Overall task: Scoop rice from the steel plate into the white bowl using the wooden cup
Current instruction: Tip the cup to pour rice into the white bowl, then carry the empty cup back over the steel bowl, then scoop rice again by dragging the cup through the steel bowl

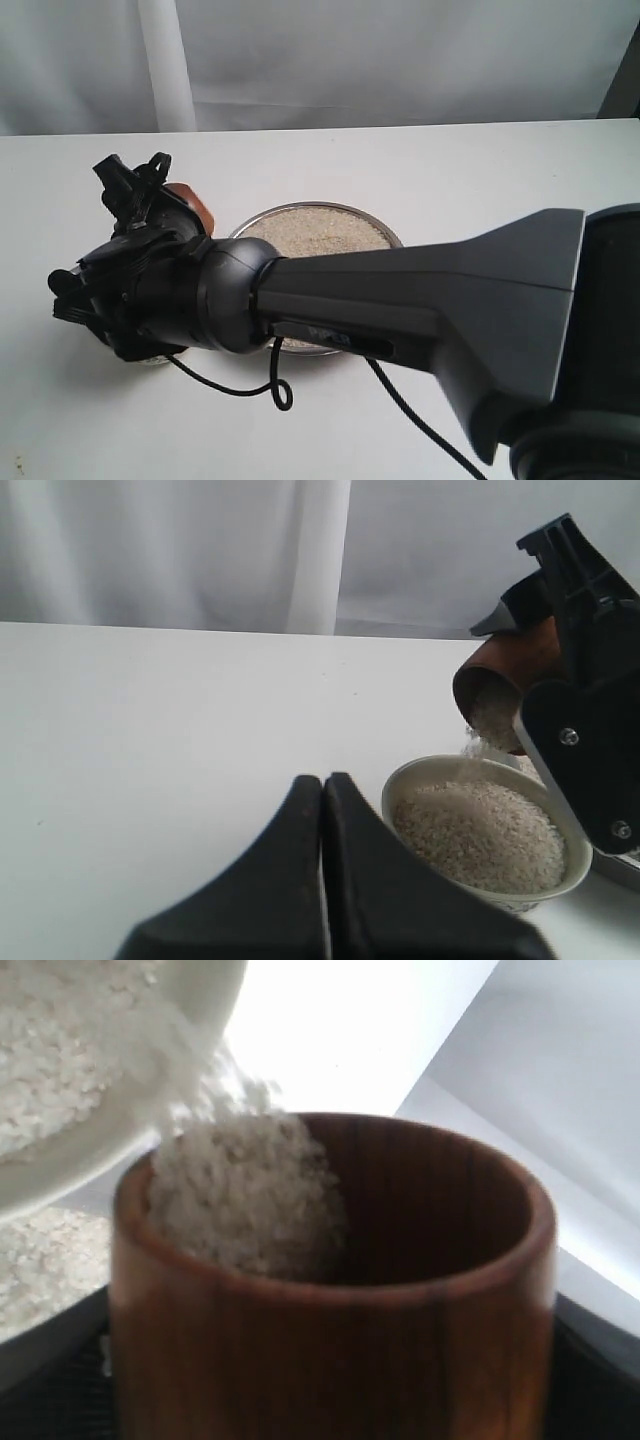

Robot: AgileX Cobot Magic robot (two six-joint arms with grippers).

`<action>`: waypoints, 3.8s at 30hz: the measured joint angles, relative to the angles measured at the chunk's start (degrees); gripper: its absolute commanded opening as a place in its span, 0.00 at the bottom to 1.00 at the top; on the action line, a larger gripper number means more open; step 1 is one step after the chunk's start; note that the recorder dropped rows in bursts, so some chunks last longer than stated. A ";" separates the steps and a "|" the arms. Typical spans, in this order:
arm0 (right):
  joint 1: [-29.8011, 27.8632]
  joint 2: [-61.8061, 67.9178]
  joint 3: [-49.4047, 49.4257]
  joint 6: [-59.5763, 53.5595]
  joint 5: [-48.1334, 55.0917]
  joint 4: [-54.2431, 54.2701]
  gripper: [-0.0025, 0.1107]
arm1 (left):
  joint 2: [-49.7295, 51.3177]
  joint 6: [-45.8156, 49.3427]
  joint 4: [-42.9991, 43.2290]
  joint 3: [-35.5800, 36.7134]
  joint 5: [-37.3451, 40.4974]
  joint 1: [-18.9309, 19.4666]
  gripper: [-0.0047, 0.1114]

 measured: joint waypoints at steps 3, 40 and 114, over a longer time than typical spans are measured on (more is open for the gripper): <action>0.00 0.00 0.00 -0.91 0.00 -2.35 0.02 | 0.00 0.00 0.00 0.00 0.00 0.00 0.04; -1.32 -0.79 -0.13 13.14 5.71 4.53 0.02 | 0.00 0.00 0.00 0.00 0.00 0.00 0.04; -18.92 3.07 0.42 -8.46 2.44 36.66 0.02 | 0.00 0.00 0.00 0.00 0.00 0.00 0.04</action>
